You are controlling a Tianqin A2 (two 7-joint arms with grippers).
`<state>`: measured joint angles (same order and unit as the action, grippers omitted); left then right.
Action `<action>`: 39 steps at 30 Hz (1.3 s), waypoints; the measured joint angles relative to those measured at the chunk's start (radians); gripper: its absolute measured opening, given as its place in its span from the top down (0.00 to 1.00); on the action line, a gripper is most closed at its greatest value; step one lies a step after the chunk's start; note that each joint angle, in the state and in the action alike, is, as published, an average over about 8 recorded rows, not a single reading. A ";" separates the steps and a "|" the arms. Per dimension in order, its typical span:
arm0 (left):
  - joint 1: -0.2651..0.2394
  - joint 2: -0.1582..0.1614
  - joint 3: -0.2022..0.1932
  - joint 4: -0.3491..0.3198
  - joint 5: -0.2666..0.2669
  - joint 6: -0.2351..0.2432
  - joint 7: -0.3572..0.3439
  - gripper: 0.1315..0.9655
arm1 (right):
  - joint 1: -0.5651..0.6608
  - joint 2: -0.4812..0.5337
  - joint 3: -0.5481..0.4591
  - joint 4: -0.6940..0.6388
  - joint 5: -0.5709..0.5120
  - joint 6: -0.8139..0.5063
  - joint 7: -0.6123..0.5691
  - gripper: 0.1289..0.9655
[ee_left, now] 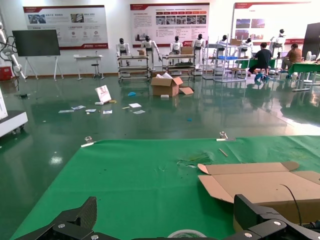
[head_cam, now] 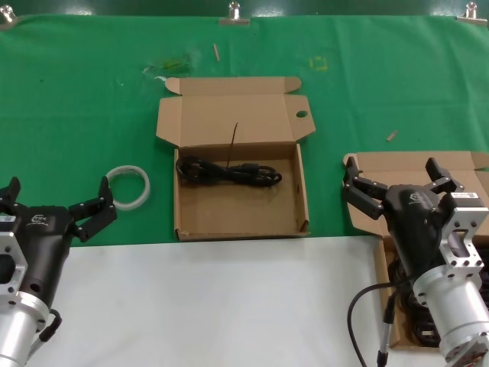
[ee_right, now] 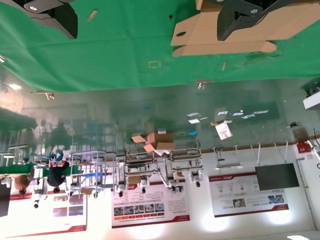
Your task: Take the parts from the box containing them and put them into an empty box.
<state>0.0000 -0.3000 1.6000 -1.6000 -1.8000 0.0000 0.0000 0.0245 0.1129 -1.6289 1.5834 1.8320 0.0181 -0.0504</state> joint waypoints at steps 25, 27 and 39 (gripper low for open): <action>0.000 0.000 0.000 0.000 0.000 0.000 0.000 0.00 | 0.000 0.000 0.000 0.000 0.000 0.000 0.000 0.00; 0.000 0.000 0.000 0.000 0.000 0.000 0.000 0.00 | 0.000 0.000 0.000 0.000 0.000 0.000 0.000 0.00; 0.000 0.000 0.000 0.000 0.000 0.000 0.000 0.00 | 0.000 0.000 0.000 0.000 0.000 0.000 0.000 0.00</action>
<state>0.0000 -0.3000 1.6000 -1.6000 -1.8000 0.0000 0.0000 0.0245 0.1129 -1.6289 1.5834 1.8320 0.0181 -0.0504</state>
